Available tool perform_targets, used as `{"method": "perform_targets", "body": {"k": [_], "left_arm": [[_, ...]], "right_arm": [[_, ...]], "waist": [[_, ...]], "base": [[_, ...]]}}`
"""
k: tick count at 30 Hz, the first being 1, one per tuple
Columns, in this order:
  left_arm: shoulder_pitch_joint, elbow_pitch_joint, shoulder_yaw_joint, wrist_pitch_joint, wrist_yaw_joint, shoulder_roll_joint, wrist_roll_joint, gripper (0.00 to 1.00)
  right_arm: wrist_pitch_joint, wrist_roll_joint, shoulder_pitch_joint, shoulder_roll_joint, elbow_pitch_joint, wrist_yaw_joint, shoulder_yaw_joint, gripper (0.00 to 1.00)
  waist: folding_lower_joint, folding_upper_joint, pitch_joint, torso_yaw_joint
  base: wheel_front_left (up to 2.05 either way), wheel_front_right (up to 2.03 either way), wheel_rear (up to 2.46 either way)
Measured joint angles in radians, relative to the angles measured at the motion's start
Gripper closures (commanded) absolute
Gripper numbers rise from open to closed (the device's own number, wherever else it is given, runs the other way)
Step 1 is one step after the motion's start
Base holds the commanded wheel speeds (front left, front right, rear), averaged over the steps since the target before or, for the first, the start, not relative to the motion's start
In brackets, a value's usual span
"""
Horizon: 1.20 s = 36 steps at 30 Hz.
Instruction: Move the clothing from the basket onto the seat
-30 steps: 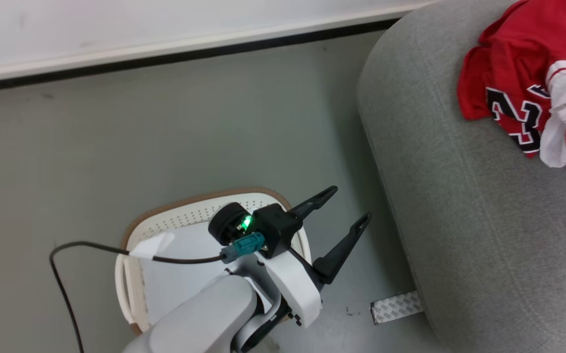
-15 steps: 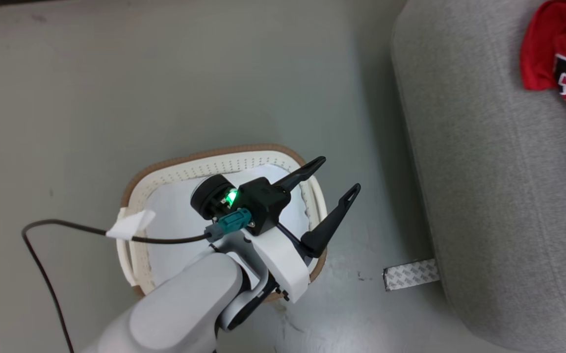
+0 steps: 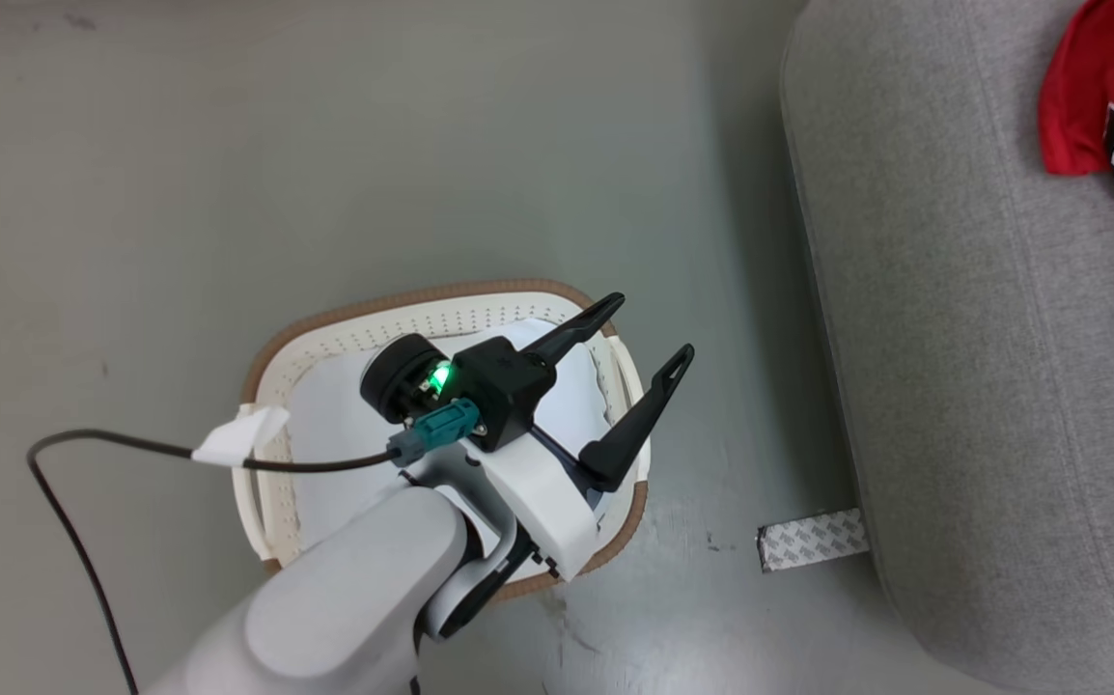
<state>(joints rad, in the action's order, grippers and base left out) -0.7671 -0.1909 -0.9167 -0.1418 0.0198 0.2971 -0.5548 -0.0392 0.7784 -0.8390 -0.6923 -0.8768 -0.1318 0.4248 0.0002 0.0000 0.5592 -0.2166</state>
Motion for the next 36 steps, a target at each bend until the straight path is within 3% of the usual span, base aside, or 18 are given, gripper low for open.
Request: {"method": "perform_targets", "body": {"k": [6, 10, 15, 25, 31, 36], "left_arm": [[0.01, -0.023, 0.005, -0.022, 0.003, 0.0, -0.011, 0.0], [0.035, -0.043, 0.015, -0.045, 0.012, -0.002, -0.029, 0.0], [0.073, -0.063, 0.037, -0.072, 0.023, -0.004, -0.056, 0.0], [0.151, -0.064, 0.131, -0.108, 0.07, 0.023, -0.108, 0.0], [0.194, -0.036, 0.217, -0.116, 0.109, 0.064, -0.131, 0.0], [0.256, -0.018, 0.301, -0.121, 0.141, 0.093, -0.146, 0.0]], "right_arm": [[0.014, 0.037, 0.024, -0.009, -0.004, 0.0, 0.058, 0.0], [-0.044, 0.119, 0.06, -0.014, 0.015, 0.0, 0.071, 0.0], [-0.102, 0.143, 0.108, -0.1, 0.053, 0.0, 0.097, 0.0], [-0.023, 0.1, 0.135, -0.17, 0.29, 0.0, 0.089, 0.0], [0.072, 0.123, 0.183, -0.131, 0.457, 0.0, -0.001, 0.0], [0.188, 0.035, 0.257, -0.051, 0.535, 0.0, -0.084, 0.0]], "waist": [[-0.0001, 0.0, -0.049, -0.004], [0.0, 0.0, -0.107, -0.006], [-0.0002, 0.0, -0.201, 0.0], [-0.0003, 0.0, -0.387, 0.04], [-0.0004, 0.0, -0.451, 0.103], [-0.0004, 0.0, -0.477, 0.163]], "base": [[0.0, 0.0, 0.0], [0.0, 0.0, 0.0], [0.0, 0.0, 0.0], [0.0, 0.0, 0.0], [0.0, 0.0, 0.0], [0.0, 0.0, 0.0]]}}
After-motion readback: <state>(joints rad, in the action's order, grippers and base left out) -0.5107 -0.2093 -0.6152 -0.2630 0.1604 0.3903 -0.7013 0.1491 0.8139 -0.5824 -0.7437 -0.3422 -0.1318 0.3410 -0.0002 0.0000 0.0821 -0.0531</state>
